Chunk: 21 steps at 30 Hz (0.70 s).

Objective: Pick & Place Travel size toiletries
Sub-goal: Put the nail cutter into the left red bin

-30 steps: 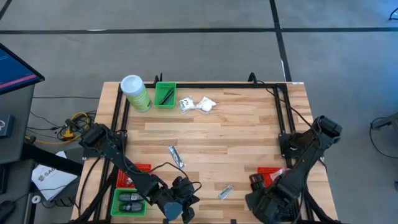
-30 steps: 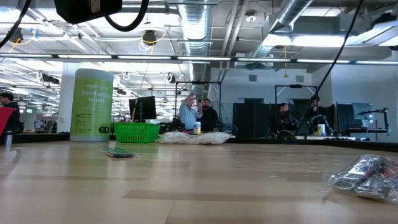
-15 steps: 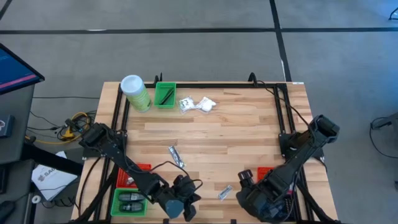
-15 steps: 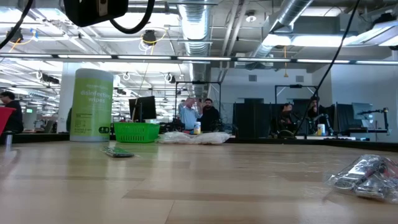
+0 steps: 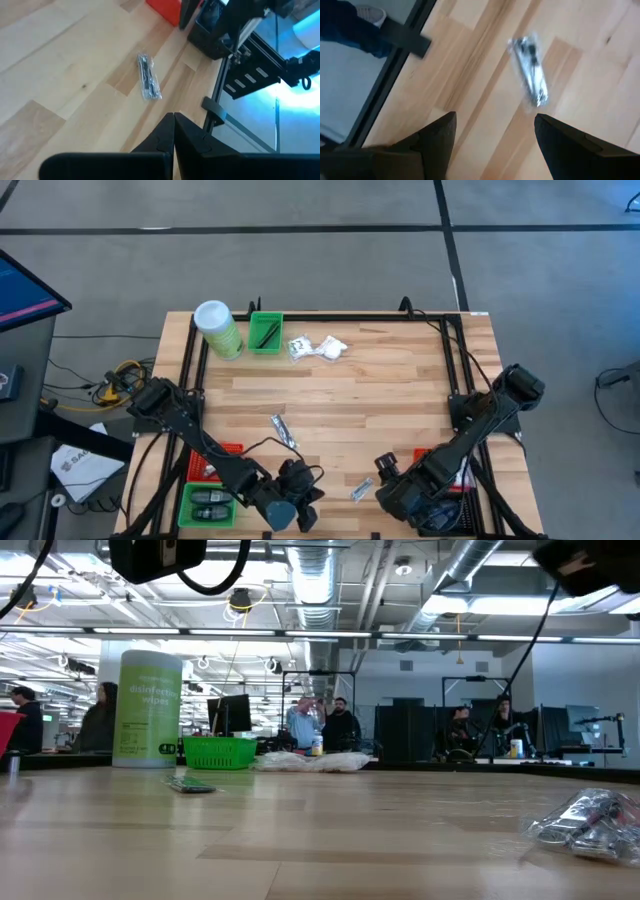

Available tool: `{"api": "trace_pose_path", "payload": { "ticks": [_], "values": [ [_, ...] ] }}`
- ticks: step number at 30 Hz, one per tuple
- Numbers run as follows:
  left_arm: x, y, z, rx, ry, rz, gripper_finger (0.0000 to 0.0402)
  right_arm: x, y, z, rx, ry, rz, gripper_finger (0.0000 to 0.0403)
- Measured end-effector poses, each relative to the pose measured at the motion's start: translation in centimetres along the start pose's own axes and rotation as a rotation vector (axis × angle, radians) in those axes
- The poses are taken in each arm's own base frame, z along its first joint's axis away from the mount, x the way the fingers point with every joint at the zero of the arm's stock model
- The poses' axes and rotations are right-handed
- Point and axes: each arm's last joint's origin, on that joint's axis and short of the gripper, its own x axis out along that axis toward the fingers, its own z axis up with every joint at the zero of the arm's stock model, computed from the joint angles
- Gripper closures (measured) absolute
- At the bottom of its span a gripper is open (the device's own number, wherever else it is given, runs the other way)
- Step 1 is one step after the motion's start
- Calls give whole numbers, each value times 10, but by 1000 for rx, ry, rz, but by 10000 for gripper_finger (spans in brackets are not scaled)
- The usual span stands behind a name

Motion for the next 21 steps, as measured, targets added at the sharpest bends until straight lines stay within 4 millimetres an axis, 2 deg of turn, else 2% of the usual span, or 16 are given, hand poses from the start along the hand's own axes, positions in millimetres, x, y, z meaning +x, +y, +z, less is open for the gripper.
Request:
{"api": "trace_pose_path", "payload": {
  "ticks": [12, 17, 21],
  "values": [
    [1, 1, 2, -1, -18, 13, 402, 22, -43, -1, -35, -57, -31, 143],
    [1, 2, 3, 0, -19, 15, 402, 23, -42, 2, -122, -101, -18, 143],
    [2, 3, 4, 1, -20, 21, 402, 41, -37, 2, -207, -78, -11, 143]
  ]
}}
